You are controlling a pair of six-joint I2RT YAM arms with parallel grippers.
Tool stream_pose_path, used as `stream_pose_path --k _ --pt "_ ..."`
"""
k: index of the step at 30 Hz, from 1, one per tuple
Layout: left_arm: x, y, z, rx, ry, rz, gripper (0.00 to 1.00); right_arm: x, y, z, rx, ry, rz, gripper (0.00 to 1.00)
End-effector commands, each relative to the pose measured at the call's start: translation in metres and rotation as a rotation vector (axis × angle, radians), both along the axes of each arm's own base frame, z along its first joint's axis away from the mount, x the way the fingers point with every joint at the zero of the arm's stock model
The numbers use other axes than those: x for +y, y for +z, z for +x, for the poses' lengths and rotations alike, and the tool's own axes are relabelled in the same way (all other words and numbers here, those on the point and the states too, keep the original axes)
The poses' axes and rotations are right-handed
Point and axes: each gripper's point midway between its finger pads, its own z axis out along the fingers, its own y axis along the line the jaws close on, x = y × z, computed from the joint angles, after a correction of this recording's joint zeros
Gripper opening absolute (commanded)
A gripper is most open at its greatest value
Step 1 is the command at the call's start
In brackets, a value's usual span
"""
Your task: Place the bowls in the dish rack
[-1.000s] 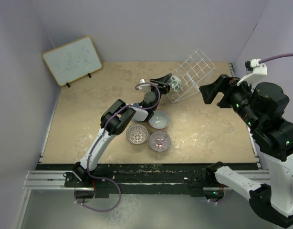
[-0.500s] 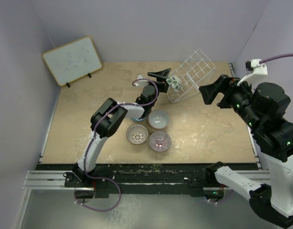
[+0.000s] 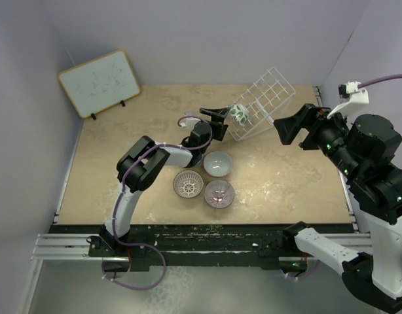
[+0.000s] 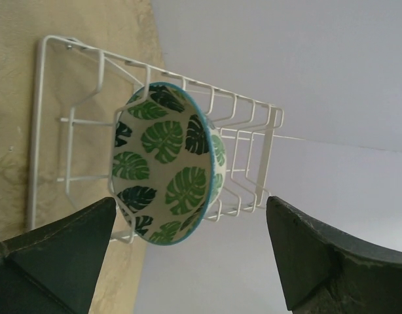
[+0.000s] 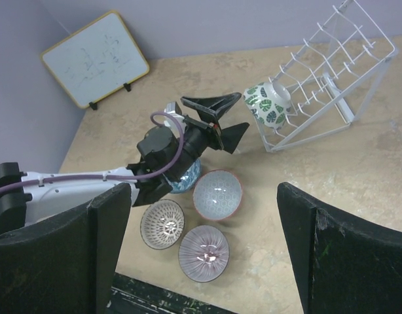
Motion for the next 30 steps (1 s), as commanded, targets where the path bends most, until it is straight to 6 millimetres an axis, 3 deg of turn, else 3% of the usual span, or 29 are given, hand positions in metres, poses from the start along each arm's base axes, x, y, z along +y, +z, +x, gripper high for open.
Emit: stream_pose_path --k 1,10,15,25,30 --pt "0.006 0.029 -0.006 -0.031 -0.008 -0.033 0.99 0.002 0.016 -0.007 -0.047 0.024 0.031 0.95" --pt "0.026 0.067 -0.024 -0.063 -0.035 0.18 0.99 0.004 0.019 -0.009 -0.047 0.04 0.034 0.95" --pt "0.037 0.072 -0.045 -0.044 -0.1 0.366 0.99 0.003 0.021 -0.01 -0.051 0.037 0.041 0.95" --pt "0.054 0.086 -0.106 -0.179 -0.308 0.618 0.99 -0.003 0.024 -0.015 -0.051 0.01 0.052 0.95" --pt "0.072 0.076 -0.139 -0.17 -0.403 0.849 0.99 -0.006 0.02 -0.015 -0.041 -0.009 0.056 0.95"
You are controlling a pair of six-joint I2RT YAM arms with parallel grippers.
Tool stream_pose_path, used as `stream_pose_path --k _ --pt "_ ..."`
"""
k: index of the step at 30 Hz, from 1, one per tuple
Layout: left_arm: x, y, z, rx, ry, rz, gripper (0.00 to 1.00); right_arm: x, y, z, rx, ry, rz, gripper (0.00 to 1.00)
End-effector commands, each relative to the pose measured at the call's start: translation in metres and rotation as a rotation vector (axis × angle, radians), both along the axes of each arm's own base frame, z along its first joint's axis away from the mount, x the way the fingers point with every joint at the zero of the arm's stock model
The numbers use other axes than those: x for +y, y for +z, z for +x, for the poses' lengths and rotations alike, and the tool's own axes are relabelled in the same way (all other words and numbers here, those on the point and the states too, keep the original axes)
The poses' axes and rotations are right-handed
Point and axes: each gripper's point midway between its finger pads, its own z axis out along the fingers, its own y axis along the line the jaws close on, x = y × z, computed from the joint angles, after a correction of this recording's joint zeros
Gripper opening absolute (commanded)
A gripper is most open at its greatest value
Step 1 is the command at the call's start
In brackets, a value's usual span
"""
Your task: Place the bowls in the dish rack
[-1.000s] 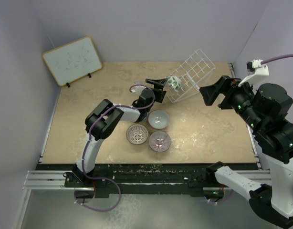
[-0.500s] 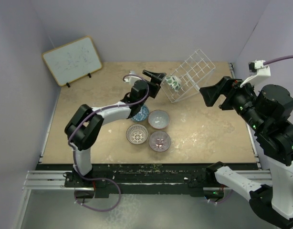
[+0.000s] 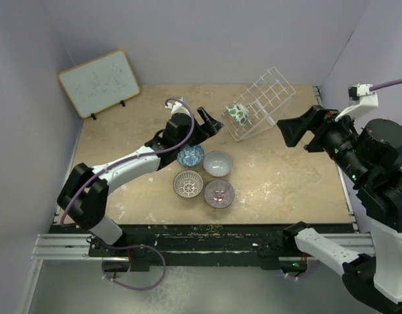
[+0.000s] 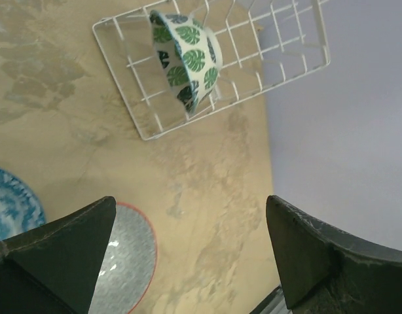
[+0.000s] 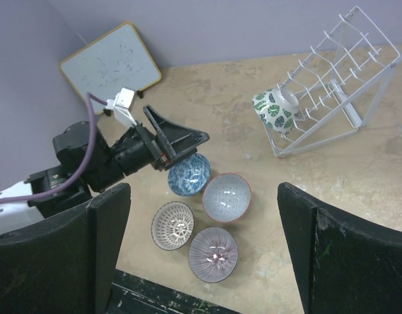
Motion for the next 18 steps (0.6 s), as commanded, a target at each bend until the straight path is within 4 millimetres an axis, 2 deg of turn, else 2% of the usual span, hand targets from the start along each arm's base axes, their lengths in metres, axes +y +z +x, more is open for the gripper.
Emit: stream_pose_path --k 1,3,7,10,18 --pt "0.018 0.012 -0.035 -0.079 -0.12 0.23 0.99 -0.004 0.004 -0.003 -0.008 -0.022 0.021 0.95" --pt "0.017 0.008 -0.044 -0.089 -0.153 0.314 0.99 -0.003 0.002 -0.002 -0.003 -0.022 0.028 0.95" --pt "0.0 -0.01 -0.068 -0.098 -0.234 0.531 1.0 -0.001 0.001 -0.002 0.003 -0.018 0.046 0.94" --pt "-0.013 -0.03 -0.082 -0.08 -0.297 0.625 0.92 -0.001 0.001 -0.002 0.007 -0.02 0.052 0.94" --pt "-0.046 -0.067 -0.092 -0.097 -0.397 0.834 0.81 -0.002 0.006 -0.004 0.004 -0.021 0.063 0.93"
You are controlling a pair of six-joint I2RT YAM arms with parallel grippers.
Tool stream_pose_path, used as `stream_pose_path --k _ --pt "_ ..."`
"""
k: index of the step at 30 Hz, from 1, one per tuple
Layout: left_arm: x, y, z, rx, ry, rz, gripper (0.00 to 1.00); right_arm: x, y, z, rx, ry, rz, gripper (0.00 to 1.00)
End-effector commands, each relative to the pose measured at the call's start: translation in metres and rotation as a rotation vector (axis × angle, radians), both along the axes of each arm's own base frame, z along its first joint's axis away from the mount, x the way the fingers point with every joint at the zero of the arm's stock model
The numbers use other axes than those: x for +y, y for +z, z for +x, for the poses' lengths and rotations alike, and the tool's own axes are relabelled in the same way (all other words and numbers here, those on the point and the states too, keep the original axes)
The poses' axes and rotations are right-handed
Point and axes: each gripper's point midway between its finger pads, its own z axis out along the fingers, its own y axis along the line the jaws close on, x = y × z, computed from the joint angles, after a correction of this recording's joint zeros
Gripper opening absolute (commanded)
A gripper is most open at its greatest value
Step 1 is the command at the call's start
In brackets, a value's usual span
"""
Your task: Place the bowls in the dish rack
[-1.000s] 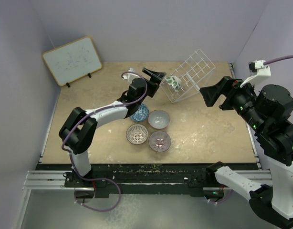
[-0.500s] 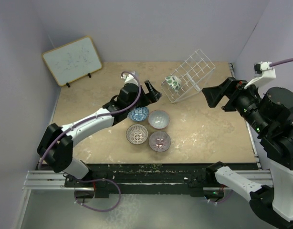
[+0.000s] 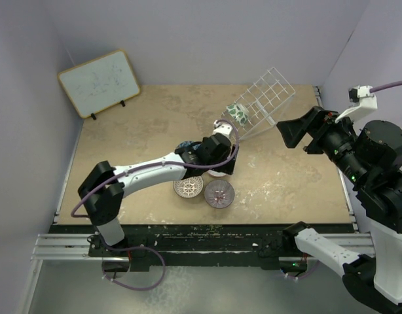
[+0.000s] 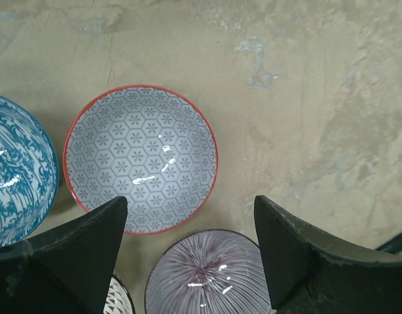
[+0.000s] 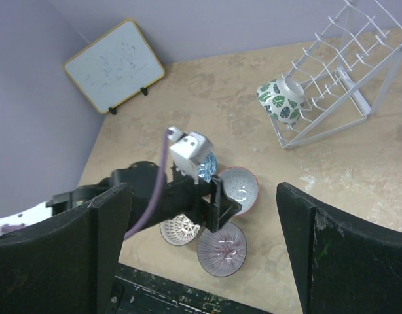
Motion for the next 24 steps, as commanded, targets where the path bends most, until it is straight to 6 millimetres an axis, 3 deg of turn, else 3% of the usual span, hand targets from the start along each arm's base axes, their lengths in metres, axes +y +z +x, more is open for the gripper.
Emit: stream_pose_path --k 1,5,9,13,15,24 --pt "-0.013 -0.006 0.007 -0.072 -0.046 0.161 0.81 -0.002 0.011 0.0 -0.028 -0.013 0.022 0.93" --pt "-0.027 -0.026 0.011 -0.082 -0.056 0.233 0.78 -0.001 0.009 0.001 -0.024 -0.008 0.019 0.93" --pt "-0.038 -0.039 0.018 -0.106 -0.071 0.251 0.69 -0.001 0.011 0.002 -0.029 -0.008 0.013 0.93" --pt "-0.04 -0.052 0.028 -0.125 -0.064 0.306 0.63 0.0 0.011 0.003 -0.031 -0.007 0.009 0.93" --pt "-0.04 -0.058 0.032 -0.133 -0.058 0.33 0.54 -0.001 0.012 0.003 -0.033 -0.009 0.01 0.93" --pt "-0.038 -0.079 0.04 -0.145 -0.052 0.401 0.46 -0.001 0.01 0.006 -0.031 -0.018 0.005 0.93"
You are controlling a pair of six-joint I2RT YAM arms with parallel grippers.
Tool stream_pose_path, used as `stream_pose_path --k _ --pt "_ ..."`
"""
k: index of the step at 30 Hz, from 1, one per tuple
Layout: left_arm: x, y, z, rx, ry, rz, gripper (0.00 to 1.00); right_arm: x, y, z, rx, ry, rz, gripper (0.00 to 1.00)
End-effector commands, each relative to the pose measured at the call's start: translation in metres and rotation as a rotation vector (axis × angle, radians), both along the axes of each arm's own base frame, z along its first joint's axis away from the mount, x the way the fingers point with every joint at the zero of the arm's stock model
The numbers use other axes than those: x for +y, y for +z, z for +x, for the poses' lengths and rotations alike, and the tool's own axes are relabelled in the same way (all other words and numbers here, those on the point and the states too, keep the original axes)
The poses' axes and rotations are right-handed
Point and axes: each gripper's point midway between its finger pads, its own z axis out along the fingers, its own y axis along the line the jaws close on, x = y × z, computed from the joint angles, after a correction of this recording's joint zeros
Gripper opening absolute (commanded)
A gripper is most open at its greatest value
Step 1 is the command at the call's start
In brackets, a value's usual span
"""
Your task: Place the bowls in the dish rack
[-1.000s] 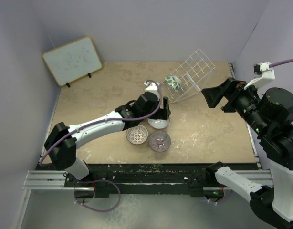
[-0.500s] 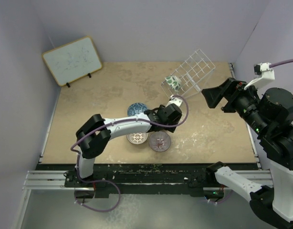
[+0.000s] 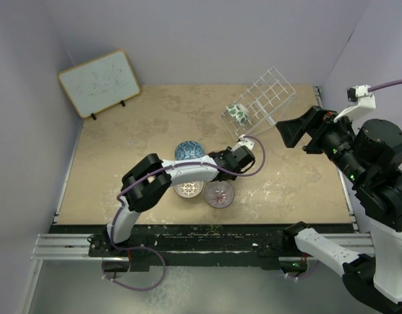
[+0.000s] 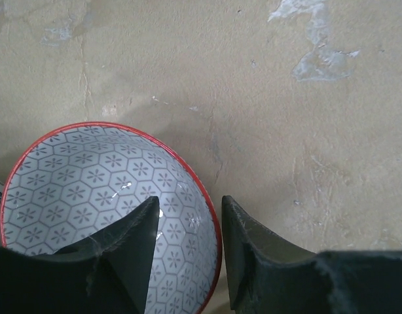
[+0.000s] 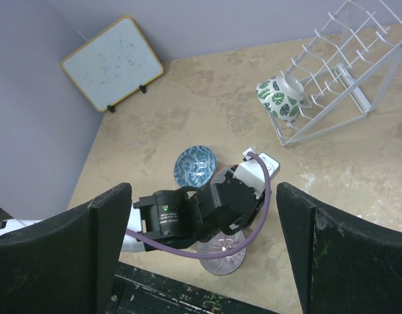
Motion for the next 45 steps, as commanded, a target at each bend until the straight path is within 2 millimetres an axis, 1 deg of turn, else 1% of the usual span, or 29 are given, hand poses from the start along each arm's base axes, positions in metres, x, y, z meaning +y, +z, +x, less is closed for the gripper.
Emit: stream_pose_path --k 1,6,9,12,15,16,17,20,22,25,28,30,34,35,37,40,44,45 --pt "-0.005 0.017 0.015 -0.069 0.017 -0.006 0.45 -0.002 0.013 0.005 -0.043 -0.017 0.009 0.93" --pt "-0.001 0.024 0.016 -0.087 0.031 -0.003 0.39 -0.002 0.015 0.005 -0.048 -0.02 0.014 0.93" --pt "-0.001 0.034 0.016 -0.102 0.032 -0.022 0.32 -0.003 0.015 0.004 -0.049 -0.024 0.019 0.93" --pt "-0.002 0.043 0.016 -0.113 0.034 -0.042 0.2 -0.004 0.015 0.002 -0.05 -0.026 0.023 0.93" --pt "-0.005 0.053 0.016 -0.122 0.037 -0.076 0.03 -0.004 0.014 0.002 -0.048 -0.029 0.025 0.93" --pt "-0.008 0.06 0.017 -0.131 0.037 -0.102 0.0 -0.005 0.014 0.002 -0.049 -0.029 0.026 0.93" --pt "-0.011 0.066 0.018 -0.137 0.035 -0.123 0.0 -0.005 0.014 0.001 -0.048 -0.031 0.026 0.93" --pt "-0.023 0.095 0.02 -0.156 0.025 -0.209 0.0 -0.005 0.014 0.0 -0.047 -0.03 0.03 0.93" --pt "-0.031 0.117 0.022 -0.171 0.023 -0.282 0.0 -0.006 0.014 -0.001 -0.05 -0.029 0.033 0.93" --pt "-0.041 0.156 0.023 -0.198 0.024 -0.399 0.0 -0.005 0.014 -0.002 -0.048 -0.026 0.035 0.93" --pt "-0.051 0.201 0.022 -0.226 0.005 -0.546 0.0 -0.003 0.012 -0.002 -0.046 -0.017 0.034 0.93" --pt "-0.052 0.235 0.023 -0.247 0.0 -0.658 0.0 -0.002 0.013 -0.001 -0.046 -0.014 0.036 0.93" --pt "-0.046 0.285 0.036 -0.246 0.0 -0.89 0.0 -0.003 0.02 -0.003 -0.062 -0.01 0.034 0.93" --pt "-0.04 0.29 0.042 -0.237 0.003 -0.944 0.0 -0.003 0.022 -0.003 -0.066 -0.01 0.034 0.93" --pt "-0.032 0.307 0.048 -0.232 -0.001 -1.062 0.0 -0.004 0.026 -0.004 -0.073 -0.009 0.029 0.93" --pt "-0.026 0.323 0.057 -0.207 -0.01 -1.19 0.0 -0.003 0.029 -0.002 -0.076 -0.007 0.021 0.93" --pt "-0.025 0.335 0.067 -0.164 -0.032 -1.349 0.0 -0.001 0.029 0.001 -0.076 0.0 0.016 0.94" --pt "-0.027 0.334 0.07 -0.151 -0.035 -1.383 0.0 -0.001 0.029 0.002 -0.077 0.0 0.015 0.94"
